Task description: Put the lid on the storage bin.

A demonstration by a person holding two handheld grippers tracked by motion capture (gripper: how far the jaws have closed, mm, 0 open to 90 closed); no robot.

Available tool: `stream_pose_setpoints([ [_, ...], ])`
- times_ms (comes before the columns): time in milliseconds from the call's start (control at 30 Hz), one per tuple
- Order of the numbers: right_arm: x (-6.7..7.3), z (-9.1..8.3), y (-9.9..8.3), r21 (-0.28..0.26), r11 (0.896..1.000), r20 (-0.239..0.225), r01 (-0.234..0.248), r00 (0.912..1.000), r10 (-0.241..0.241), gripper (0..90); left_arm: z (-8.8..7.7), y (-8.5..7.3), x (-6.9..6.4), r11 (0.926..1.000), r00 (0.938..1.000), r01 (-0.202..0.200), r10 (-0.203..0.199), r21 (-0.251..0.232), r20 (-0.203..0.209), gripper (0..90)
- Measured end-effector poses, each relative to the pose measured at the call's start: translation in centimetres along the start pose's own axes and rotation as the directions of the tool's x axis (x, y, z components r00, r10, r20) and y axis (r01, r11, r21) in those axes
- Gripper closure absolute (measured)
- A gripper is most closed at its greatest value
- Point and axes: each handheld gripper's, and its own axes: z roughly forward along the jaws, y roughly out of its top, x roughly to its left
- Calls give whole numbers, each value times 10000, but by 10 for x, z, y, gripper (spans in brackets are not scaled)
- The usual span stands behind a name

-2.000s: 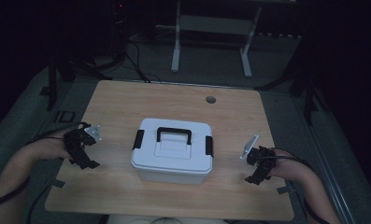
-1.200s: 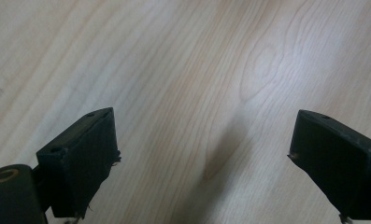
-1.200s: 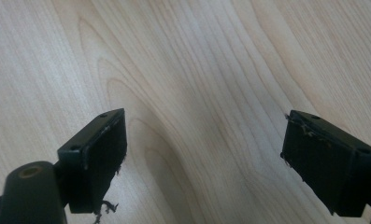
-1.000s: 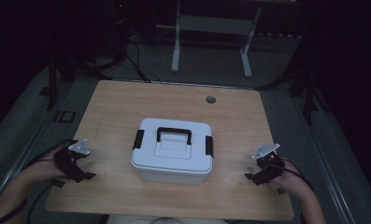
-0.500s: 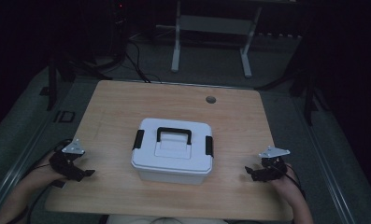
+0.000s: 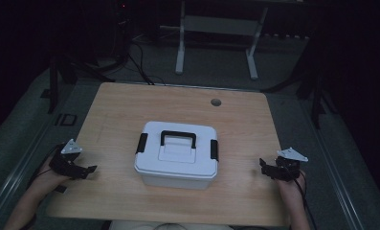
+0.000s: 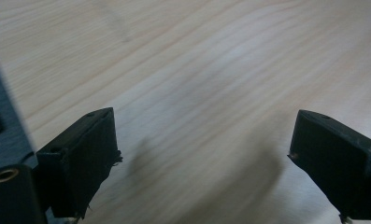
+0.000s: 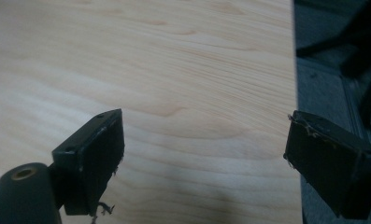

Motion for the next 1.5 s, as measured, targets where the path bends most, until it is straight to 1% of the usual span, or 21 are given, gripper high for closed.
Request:
stream_pose_setpoints([
  [67, -1, 2, -2, -15, 9993, 200, -367, 9991, 367, 116, 1, -1, 0, 9996, 9996, 239, -241, -133, -122, 75],
  [133, -1, 3, -4, -74, 9990, 501, -451, 9977, 454, 116, 3, -1, 0, 9986, 9982, 496, -502, -180, -341, 76],
  [233, 0, 6, -7, -89, 9964, 529, -846, 9950, 850, 116, 5, 0, 0, 9967, 9942, 761, -780, -280, -737, 75],
  [267, 1, 7, -8, -124, 9963, 702, -849, 9939, 856, 116, 5, 0, 0, 9957, 9926, 823, -858, -426, -862, 75],
  [367, 3, 8, -8, -248, 9951, 776, -957, 9922, 974, 116, 4, 0, 2, 9886, 9839, 1252, -1345, -837, -1176, 75],
  [433, 4, 7, -9, -365, 9940, 881, -1036, 9904, 1064, 116, 2, -1, 2, 9815, 9746, 1472, -1650, -1223, -1515, 76],
  [533, 3, 9, -10, -307, 9936, 1043, -1088, 9883, 1115, 116, 1, -2, 0, 9744, 9686, 1679, -1913, -1497, -1590, 75],
  [633, 3, 8, -10, -388, 9913, 1120, -1254, 9853, 1290, 116, 1, -2, -5, 9697, 9678, 1711, -1986, -1744, -1549, 76],
  [733, 5, 9, -11, -399, 9921, 1247, -1189, 9845, 1230, 116, 2, -3, -8, 9642, 9639, 1830, -2143, -1918, -1581, 75],
  [800, 5, 9, -11, -447, 9912, 1329, -1248, 9826, 1297, 116, 3, -4, -9, 9598, 9581, 1908, -2278, -2059, -1738, 75],
  [933, 7, 9, -11, -647, 9886, 1470, -1362, 9785, 1444, 116, 4, -6, -10, 9452, 9416, 2279, -2750, -2337, -1942, 75],
  [967, 7, 9, -11, -667, 9880, 1514, -1395, 9773, 1482, 116, 4, -6, -10, 9427, 9368, 2369, -2857, -2349, -2019, 75],
  [1033, 7, 9, -11, -758, 9861, 1619, -1480, 9740, 1587, 116, 4, -7, -10, 9414, 9320, 2319, -2872, -2451, -2211, 75],
  [1067, 7, 9, -12, -809, 9853, 1670, -1507, 9725, 1625, 116, 4, -7, -11, 9389, 9272, 2350, -2941, -2514, -2320, 75],
  [1133, 7, 8, -12, -874, 9833, 1759, -1597, 9691, 1730, 116, 3, -7, -11, 9264, 9172, 2528, -3213, -2792, -2357, 75],
  [1200, 5, 8, -13, -995, 9800, 1814, -1726, 9652, 1884, 116, 2, -6, -11, 9160, 9046, 2630, -3433, -3030, -2528, 76],
  [1300, 5, 7, -14, -1043, 9785, 1922, -1782, 9617, 1956, 116, 1, -7, -12, 9070, 8877, 2689, -3639, -3241, -2820, 76],
  [1367, 4, 7, -14, -1082, 9771, 1925, -1831, 9604, 2013, 116, 1, -7, -13, 8976, 8758, 2781, -3831, -3419, -2935, 75],
  [1400, 4, 7, -14, -1113, 9773, 1999, -1802, 9593, 1996, 116, 1, -8, -13, 8945, 8723, 2804, -3888, -3481, -2966, 75],
  [1433, 4, 7, -14, -1155, 9768, 2000, -1803, 9590, 2007, 116, 1, -8, -14, 8930, 8719, 2806, -3904, -3518, -2956, 75],
  [1500, 4, 7, -14, -1152, 9775, 2020, -1769, 9593, 1975, 116, 3, -9, -15, 8952, 8673, 2739, -3879, -3516, -3120, 75],
])
